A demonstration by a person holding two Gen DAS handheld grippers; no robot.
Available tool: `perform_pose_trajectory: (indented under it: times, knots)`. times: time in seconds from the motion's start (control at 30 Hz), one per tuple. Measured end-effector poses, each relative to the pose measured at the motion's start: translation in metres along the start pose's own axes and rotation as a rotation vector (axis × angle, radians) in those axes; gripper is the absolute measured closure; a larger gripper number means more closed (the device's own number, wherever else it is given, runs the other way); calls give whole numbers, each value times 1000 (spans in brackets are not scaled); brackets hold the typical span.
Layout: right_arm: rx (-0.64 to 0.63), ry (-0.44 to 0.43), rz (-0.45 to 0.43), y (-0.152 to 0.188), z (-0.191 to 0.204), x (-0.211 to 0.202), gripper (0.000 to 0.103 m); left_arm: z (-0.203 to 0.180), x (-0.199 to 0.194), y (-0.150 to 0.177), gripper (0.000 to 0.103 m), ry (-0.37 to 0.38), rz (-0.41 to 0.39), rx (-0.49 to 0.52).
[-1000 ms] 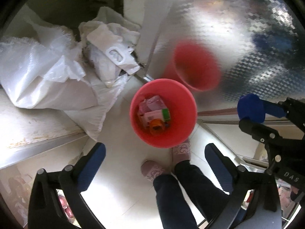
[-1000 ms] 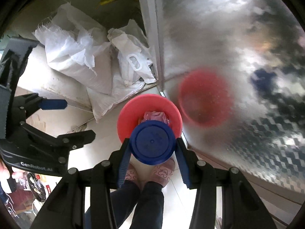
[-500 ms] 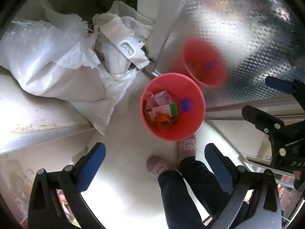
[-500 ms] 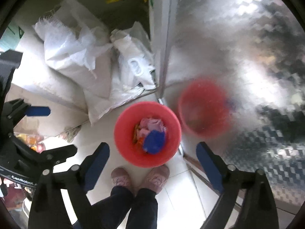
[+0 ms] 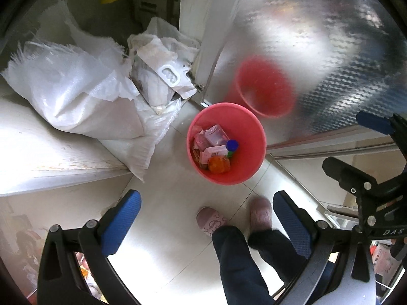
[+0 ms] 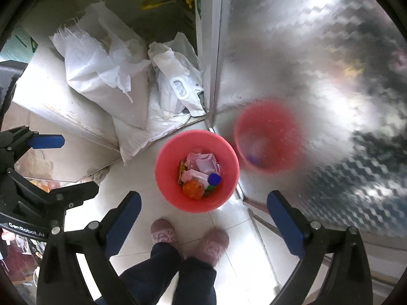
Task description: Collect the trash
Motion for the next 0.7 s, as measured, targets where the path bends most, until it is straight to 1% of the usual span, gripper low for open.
perform_pose_trajectory:
  times: [0.07,0.13,0.23,0.3,0.43,0.53,0.6,0.7]
  knots:
    - [0,0,-8,-1,-1,-10,2,-4,-12,2,0,-14,-13,1]
    - [7,-3,-16,-1,-2,-22,2,-9,-26,6,0,-12,-30,-6]
    - [26,-37,-29,0,-2,-49,2,-19,-58,9,0,-17,-82,-23]
    - [22,-43,-50,1,-1,-71,2,-29,-84,12,0,-5,-122,-39]
    - [19,-34,-123,5,-4,-131,1,-49,-140,26,0,-3,-207,-73]
    - [7,-14,-164,14,-8,-174,1,-73,-184,40,0,18,-277,-88]
    - [15,6,-203,22,-15,-208,1,-89,-216,49,0,16,-335,-85]
    - [46,1,-239,37,-27,-256,1,-118,-268,67,0,3,-409,-58]
Point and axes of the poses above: each gripper's, at about its wrist camera, not at the fingertips, and x roughly the way its jaws point, z to its left, y to its underside, the point moved 9 cm from there along x, roughly the way its jaws point, and after that the axes turned 9 degrees about y, right-handed, at the moved point
